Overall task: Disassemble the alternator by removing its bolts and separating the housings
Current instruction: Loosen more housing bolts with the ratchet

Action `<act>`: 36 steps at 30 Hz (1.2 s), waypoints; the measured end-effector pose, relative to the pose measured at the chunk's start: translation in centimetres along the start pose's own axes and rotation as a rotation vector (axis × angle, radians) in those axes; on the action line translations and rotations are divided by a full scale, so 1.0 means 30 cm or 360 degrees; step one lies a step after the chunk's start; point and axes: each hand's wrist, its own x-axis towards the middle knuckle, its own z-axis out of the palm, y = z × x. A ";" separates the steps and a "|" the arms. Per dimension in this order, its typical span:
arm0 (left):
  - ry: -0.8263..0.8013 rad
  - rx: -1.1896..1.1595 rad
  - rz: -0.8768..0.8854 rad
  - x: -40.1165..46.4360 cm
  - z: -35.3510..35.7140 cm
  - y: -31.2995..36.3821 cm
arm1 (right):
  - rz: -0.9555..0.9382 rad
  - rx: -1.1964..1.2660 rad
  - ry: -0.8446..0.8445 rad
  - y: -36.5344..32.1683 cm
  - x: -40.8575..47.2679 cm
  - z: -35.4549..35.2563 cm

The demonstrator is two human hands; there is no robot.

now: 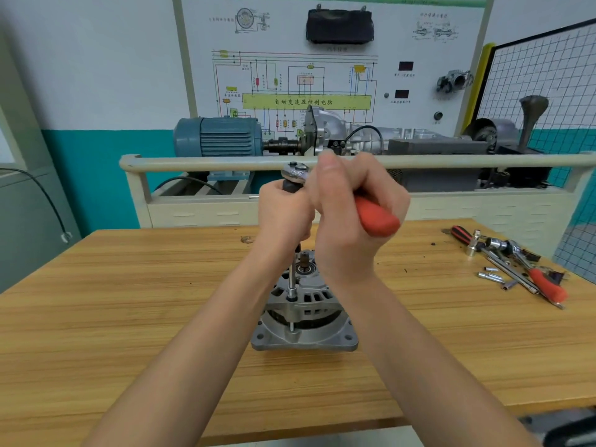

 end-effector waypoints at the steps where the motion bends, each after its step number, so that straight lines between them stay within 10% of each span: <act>1: -0.0016 -0.0085 -0.0016 -0.001 -0.003 0.000 | 0.0022 0.0017 0.0000 -0.001 0.003 -0.002; 13: -0.0834 -0.0332 -0.0244 0.026 -0.077 0.008 | 0.1347 0.1503 0.0710 0.114 0.172 -0.155; 20: -0.0459 -0.0295 -0.0218 0.016 -0.056 -0.002 | 0.1061 0.1159 0.0436 0.057 0.134 -0.111; 27: -0.0005 0.0120 0.0205 -0.001 -0.006 -0.049 | -0.0140 -0.0134 -0.0112 -0.017 -0.020 0.024; 36: -0.0511 -0.0400 -0.0004 -0.002 -0.070 -0.020 | 0.0835 0.0942 0.0145 0.014 0.120 -0.095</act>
